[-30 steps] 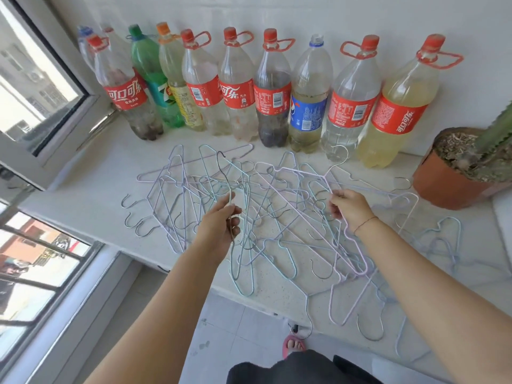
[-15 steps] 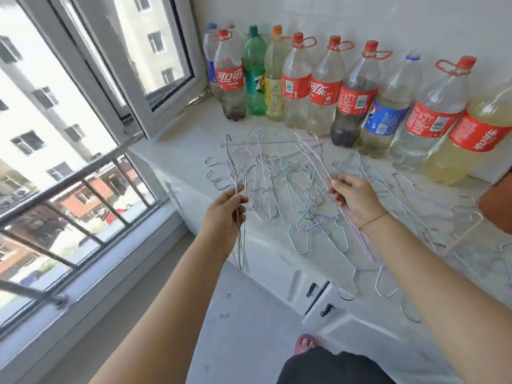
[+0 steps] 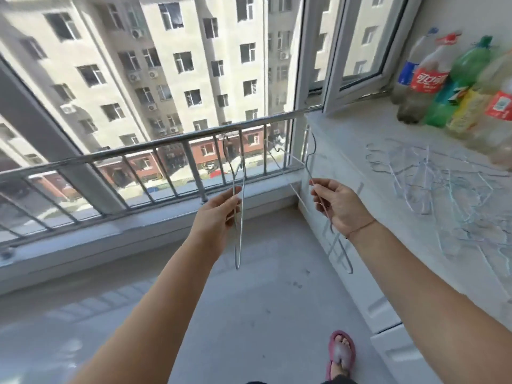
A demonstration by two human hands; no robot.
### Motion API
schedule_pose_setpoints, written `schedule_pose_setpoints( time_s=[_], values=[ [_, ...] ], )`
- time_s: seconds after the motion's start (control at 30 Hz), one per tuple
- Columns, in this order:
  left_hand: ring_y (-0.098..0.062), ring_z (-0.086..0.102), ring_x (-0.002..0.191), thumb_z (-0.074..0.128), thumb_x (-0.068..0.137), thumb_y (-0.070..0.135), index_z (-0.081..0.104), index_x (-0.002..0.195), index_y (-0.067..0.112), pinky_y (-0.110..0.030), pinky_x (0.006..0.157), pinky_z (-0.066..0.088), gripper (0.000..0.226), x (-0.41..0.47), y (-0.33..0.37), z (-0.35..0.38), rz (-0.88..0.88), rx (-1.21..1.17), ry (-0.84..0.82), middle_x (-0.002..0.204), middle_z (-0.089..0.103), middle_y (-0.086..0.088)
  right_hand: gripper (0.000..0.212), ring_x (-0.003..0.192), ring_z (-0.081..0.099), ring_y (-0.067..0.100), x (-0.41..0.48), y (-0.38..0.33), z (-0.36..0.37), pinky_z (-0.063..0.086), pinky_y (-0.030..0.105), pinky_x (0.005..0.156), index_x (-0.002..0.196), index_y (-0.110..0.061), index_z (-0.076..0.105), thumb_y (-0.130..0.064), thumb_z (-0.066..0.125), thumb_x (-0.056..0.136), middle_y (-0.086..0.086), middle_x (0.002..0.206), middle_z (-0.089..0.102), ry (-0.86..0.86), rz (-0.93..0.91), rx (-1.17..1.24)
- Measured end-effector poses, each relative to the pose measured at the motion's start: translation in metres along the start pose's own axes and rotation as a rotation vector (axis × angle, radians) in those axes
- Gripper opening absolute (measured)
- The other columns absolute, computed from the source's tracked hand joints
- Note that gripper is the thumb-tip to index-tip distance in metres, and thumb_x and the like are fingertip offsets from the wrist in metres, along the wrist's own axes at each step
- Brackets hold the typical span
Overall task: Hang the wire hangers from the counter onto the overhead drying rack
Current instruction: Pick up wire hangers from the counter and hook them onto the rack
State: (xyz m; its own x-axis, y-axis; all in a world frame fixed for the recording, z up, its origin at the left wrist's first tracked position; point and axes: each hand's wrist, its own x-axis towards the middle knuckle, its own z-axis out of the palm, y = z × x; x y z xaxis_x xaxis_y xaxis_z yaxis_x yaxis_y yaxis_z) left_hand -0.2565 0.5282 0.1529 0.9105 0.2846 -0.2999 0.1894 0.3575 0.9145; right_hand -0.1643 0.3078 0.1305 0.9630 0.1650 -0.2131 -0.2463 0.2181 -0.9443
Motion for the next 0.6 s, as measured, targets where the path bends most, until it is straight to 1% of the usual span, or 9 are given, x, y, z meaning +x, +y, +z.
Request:
schedule_pose_setpoints(
  time_s=[0.1,0.2,0.27,0.37,0.5,0.6],
  values=[
    [-0.008,0.05,0.069,0.053,0.091,0.005,0.069,0.094,0.02,-0.017,0.063,0.038,0.021,-0.03,0.008,-0.075,0.03,-0.036,0.132,0.078,0.056,0.003,0.016,0.05,0.053,0.001,-0.009,0.024,0.075,0.044,0.013,0.048,0.088,-0.012,0.064,-0.003,0.051,0.09,-0.009,0.055,0.062,-0.153,0.039,-0.013],
    [-0.009,0.049,0.068,0.055,0.09,0.004,0.072,0.091,0.019,-0.02,0.066,0.036,0.023,-0.059,0.01,-0.145,0.069,-0.088,0.258,0.076,0.056,0.002,0.016,0.052,0.053,0.002,-0.022,0.048,0.143,0.044,0.014,0.048,0.09,-0.012,0.066,-0.004,0.052,0.09,-0.008,0.056,0.061,-0.309,0.093,-0.044],
    [-0.009,0.048,0.064,0.055,0.089,0.001,0.071,0.091,0.018,-0.02,0.065,0.035,0.024,-0.078,0.012,-0.185,0.104,-0.135,0.347,0.072,0.056,0.002,0.016,0.053,0.052,0.003,-0.033,0.062,0.187,0.044,0.014,0.049,0.089,-0.012,0.066,-0.004,0.052,0.09,-0.007,0.058,0.06,-0.406,0.135,-0.065],
    [-0.008,0.049,0.061,0.054,0.089,0.0,0.069,0.093,0.016,-0.015,0.059,0.039,0.023,-0.107,0.017,-0.237,0.152,-0.205,0.488,0.066,0.058,0.005,0.016,0.052,0.052,0.003,-0.05,0.082,0.252,0.043,0.013,0.049,0.088,-0.011,0.066,-0.005,0.052,0.091,-0.006,0.058,0.059,-0.548,0.197,-0.099],
    [-0.008,0.046,0.06,0.052,0.091,0.001,0.067,0.098,0.013,-0.019,0.062,0.034,0.022,-0.143,0.022,-0.298,0.208,-0.292,0.624,0.065,0.058,0.004,0.013,0.054,0.05,0.003,-0.072,0.106,0.333,0.041,0.012,0.051,0.091,-0.011,0.066,-0.007,0.053,0.09,-0.005,0.063,0.058,-0.722,0.234,-0.158],
    [-0.009,0.045,0.062,0.052,0.091,0.003,0.068,0.095,0.016,-0.02,0.063,0.033,0.021,-0.168,0.027,-0.337,0.234,-0.327,0.713,0.067,0.055,0.004,0.012,0.055,0.052,0.001,-0.088,0.12,0.39,0.042,0.012,0.053,0.091,-0.013,0.066,-0.008,0.055,0.089,-0.009,0.06,0.061,-0.836,0.266,-0.191]
  ],
)
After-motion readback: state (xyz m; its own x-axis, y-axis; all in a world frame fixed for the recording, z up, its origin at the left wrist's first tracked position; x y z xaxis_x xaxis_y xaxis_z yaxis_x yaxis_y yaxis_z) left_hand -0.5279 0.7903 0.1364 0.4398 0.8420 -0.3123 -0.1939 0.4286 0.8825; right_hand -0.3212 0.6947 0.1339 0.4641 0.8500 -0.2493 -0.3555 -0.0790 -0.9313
